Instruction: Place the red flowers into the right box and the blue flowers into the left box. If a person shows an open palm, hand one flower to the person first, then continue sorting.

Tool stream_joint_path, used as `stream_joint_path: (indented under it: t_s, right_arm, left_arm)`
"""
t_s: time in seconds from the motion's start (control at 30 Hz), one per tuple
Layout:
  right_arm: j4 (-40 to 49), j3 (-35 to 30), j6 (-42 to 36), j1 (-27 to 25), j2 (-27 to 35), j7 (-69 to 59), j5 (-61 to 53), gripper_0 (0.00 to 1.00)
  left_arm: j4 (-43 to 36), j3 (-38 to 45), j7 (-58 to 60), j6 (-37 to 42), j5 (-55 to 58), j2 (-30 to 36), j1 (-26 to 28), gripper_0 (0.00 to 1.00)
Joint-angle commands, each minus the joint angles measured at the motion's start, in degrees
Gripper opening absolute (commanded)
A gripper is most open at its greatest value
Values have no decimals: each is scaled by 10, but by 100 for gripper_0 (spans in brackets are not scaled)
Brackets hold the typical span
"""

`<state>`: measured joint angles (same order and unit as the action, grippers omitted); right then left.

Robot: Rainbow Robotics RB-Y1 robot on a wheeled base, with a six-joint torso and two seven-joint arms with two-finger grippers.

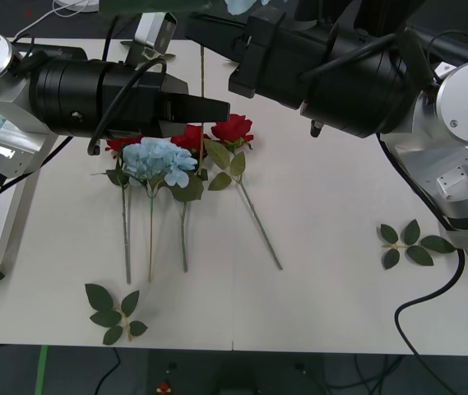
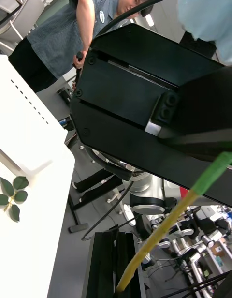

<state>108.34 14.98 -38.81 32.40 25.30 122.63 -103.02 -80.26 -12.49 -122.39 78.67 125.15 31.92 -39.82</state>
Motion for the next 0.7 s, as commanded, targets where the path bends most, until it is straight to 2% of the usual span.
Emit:
stream_joint_path:
  t_s: [0.03, 0.13, 0.17, 0.2, 0.23, 0.27, 0.7]
  right_arm:
    - [13, 4, 5, 24, -2, 23, -15, 0]
    - [13, 4, 7, 24, 0, 25, -18, 0]
    - [13, 4, 7, 24, 0, 24, -19, 4]
    - [12, 4, 8, 24, 1, 23, -18, 36]
    - [13, 4, 9, 24, 1, 23, -18, 89]
    - [13, 4, 10, 24, 1, 23, -19, 100]
    - [13, 4, -1, 20, 25, 13, -34, 100]
  left_arm:
    - [-2, -4, -50, -8, 15, 22, 6, 0]
    - [-2, -4, -50, -8, 20, 24, 7, 0]
    - [-2, -4, -50, -8, 22, 24, 7, 0]
    - [-2, -4, -50, -8, 24, 24, 7, 0]
    - [-2, -4, -50, -7, 26, 24, 7, 0]
    - [-2, -4, -50, -7, 26, 24, 7, 0]
    - [-2, -4, -50, -7, 29, 24, 8, 0]
